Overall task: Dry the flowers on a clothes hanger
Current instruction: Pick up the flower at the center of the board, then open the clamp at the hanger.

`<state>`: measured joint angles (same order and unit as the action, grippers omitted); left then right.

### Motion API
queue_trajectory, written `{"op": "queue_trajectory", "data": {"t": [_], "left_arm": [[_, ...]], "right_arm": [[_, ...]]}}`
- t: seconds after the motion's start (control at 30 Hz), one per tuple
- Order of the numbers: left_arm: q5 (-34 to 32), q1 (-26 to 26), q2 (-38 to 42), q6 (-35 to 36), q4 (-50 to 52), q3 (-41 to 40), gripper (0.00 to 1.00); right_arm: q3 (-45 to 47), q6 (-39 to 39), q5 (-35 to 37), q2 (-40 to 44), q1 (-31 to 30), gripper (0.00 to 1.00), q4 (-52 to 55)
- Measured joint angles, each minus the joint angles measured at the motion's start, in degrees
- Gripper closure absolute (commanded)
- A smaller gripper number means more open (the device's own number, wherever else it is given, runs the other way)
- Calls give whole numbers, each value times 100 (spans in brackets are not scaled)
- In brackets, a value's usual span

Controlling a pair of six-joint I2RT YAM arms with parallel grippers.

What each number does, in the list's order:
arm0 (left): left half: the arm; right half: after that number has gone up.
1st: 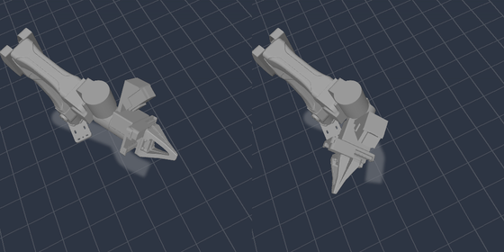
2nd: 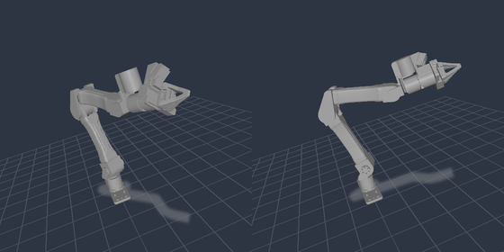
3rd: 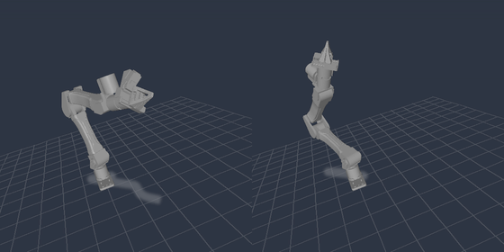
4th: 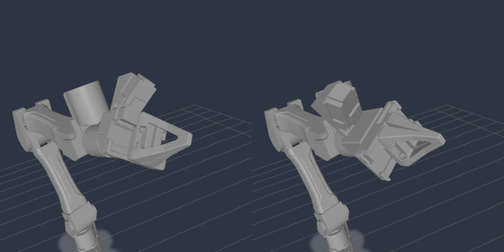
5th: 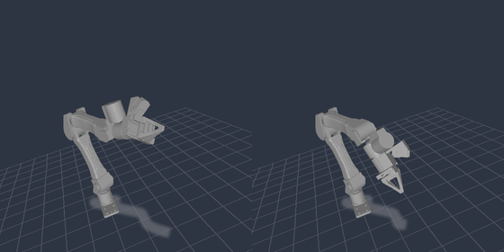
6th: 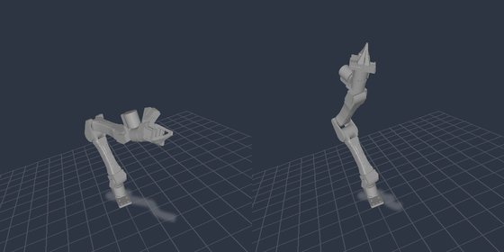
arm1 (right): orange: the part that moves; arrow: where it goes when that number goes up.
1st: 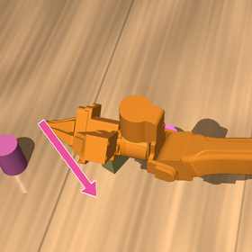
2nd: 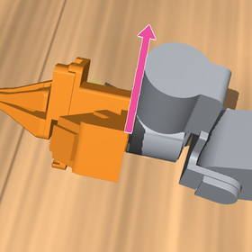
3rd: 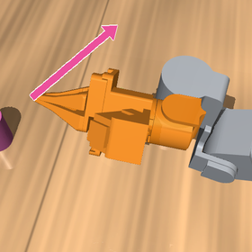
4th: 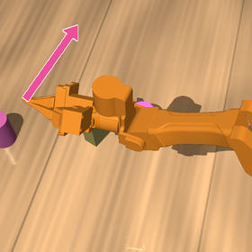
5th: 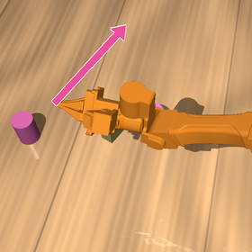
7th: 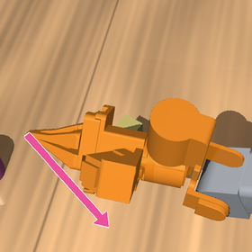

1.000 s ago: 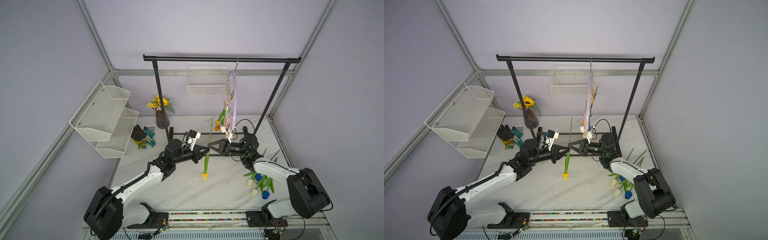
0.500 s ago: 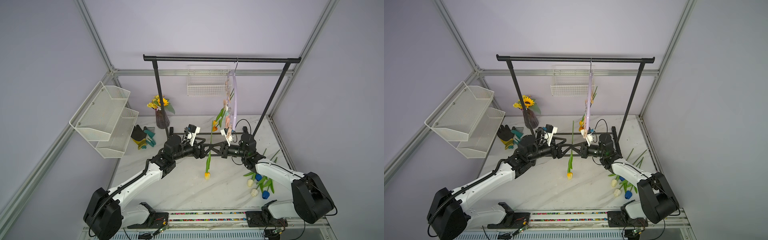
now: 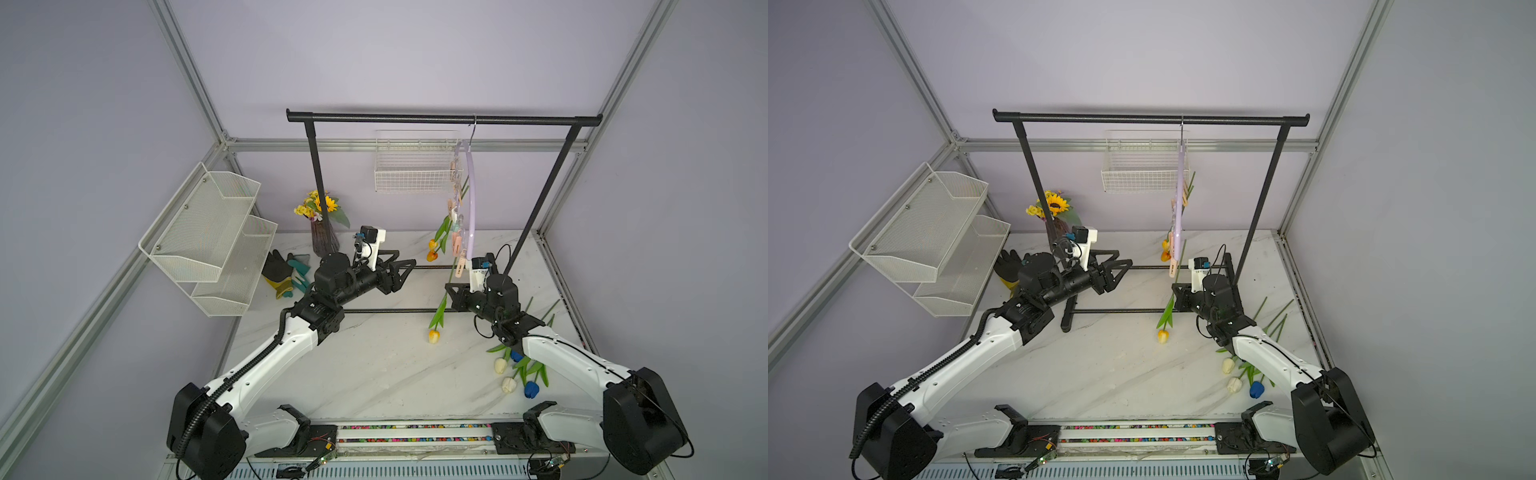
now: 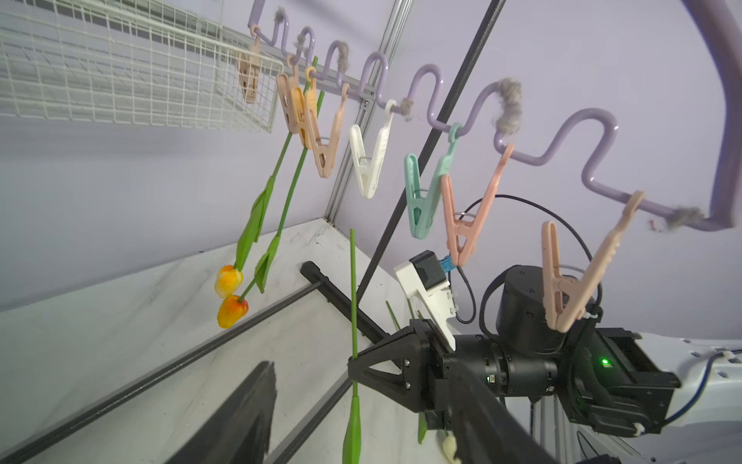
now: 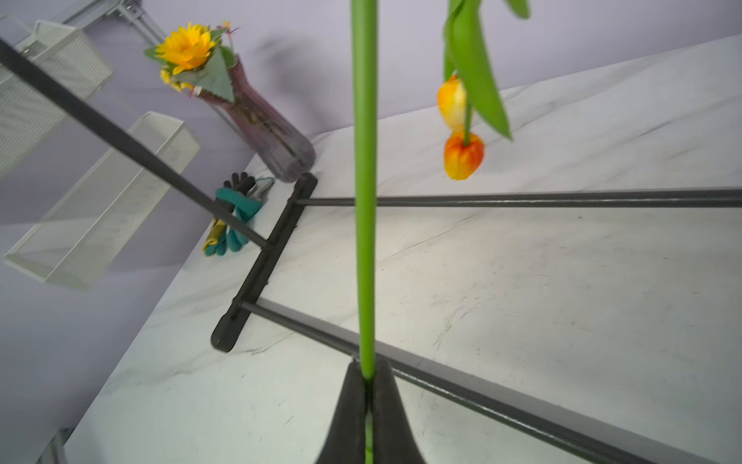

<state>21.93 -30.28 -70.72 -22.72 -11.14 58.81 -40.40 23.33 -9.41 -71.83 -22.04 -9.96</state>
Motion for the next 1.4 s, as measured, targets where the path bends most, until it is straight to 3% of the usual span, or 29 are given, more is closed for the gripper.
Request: {"op": "queue_trajectory", "data": {"t": [0.2, 0.37, 0.63, 0.87, 1.07, 1.4], "left_arm": [[35, 190, -271, 107, 7, 409, 32], [44, 260, -608, 177, 184, 787, 26], [68, 278, -863, 258, 350, 1266, 24], [83, 284, -977, 256, 487, 1447, 23], [83, 291, -988, 256, 658, 1464, 22], [63, 330, -1276, 236, 922, 1764, 15]], "right_arm": [[-988, -35, 726, 26, 291, 100, 590], [-2151, -269, 647, -186, 470, 100, 769], [-4011, -734, 868, -1425, 501, 100, 1202], [-4817, -1104, 1056, -2275, 518, 100, 1593], [-5110, -1423, 608, -2514, 518, 100, 1585], [-5519, -1862, -905, -2780, 522, 100, 1493]]}}
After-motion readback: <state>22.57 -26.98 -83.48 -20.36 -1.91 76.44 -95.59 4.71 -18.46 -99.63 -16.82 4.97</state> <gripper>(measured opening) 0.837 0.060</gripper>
